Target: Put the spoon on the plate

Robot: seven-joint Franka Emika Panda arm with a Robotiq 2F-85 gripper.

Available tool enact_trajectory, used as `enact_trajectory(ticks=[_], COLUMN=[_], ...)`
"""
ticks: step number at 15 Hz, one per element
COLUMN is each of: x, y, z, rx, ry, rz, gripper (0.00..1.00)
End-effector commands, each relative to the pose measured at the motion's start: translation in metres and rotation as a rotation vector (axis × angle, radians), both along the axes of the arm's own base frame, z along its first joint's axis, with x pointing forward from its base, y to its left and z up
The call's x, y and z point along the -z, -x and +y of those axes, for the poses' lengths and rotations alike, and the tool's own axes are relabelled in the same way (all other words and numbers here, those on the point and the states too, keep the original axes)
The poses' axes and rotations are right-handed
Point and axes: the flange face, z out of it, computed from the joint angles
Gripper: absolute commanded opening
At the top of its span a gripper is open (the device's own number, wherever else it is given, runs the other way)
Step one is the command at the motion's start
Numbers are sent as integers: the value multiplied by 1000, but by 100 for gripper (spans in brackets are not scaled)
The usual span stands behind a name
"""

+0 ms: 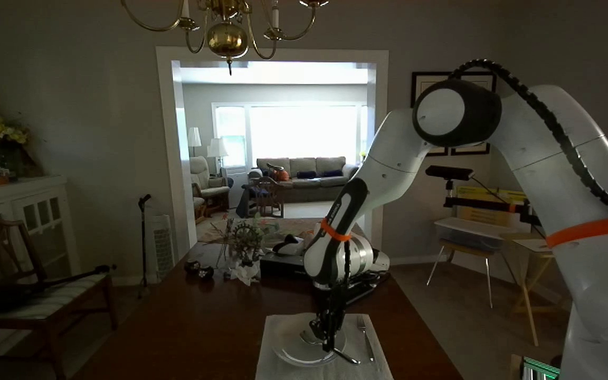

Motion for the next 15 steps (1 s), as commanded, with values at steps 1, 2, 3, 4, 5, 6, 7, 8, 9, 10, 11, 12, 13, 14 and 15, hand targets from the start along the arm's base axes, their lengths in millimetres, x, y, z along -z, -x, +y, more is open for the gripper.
enact_trajectory(ticks=[1,2,3,4,5,6,7,8,9,10,11,12,13,14,15], x=[2,0,-3,-7,-15,-25,-37,-48,-64,-77,-94,-109,-123,-138,-152], y=[-3,-3,-2,-2,-1,0,2,4,7,9,13,17,22,28,31], z=[2,2,3,3,4,5,6,7,5,3,0,-2,-3,-4,-7], rx=[-6,-6,-6,-3,4,7,10,16,34,58,108,167,205,264,338], ry=[17,20,21,30,38,54,77,107,144,182,200,203,204,196,191], rz=[14,11,5,-5,-18,-38,-55,-68,-77,-93,-108,-101,-105,-111,-124], gripper=[53,60,69,76,84,92,98,100,100,100,100,100,100,100,100])
